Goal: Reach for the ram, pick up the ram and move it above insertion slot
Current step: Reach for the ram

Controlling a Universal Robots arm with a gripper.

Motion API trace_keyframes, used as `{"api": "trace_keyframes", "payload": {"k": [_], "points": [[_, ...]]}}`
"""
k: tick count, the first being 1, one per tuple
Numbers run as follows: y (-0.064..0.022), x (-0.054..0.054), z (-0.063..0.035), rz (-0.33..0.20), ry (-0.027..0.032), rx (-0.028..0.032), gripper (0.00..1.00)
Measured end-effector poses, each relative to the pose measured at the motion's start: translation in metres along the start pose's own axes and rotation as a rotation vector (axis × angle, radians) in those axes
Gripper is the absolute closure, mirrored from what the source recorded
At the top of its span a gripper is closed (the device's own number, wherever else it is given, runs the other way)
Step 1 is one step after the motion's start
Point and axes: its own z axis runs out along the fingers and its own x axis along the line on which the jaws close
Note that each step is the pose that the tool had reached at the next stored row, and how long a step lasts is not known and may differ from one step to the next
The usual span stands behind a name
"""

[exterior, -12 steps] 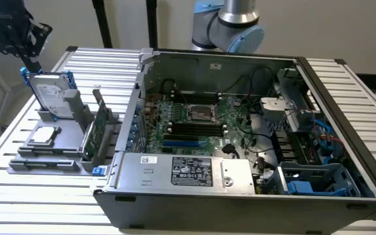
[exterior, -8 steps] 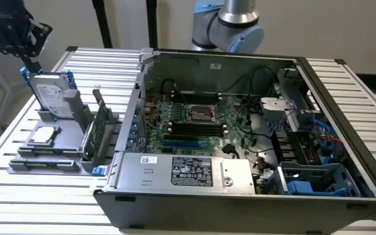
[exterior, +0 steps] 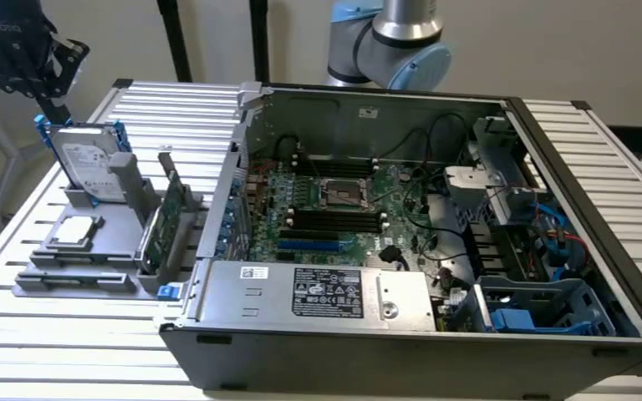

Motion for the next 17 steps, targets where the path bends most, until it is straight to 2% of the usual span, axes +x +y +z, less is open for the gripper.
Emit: {"api": "trace_keyframes", "payload": {"k": [3,17], "points": [[-0.0029,0.0,-0.0003,0.0,0.0004,0.0001,0.89],[-0.0665,0.007,0.0012,0.0,0.0,0.0001,0.89]]}}
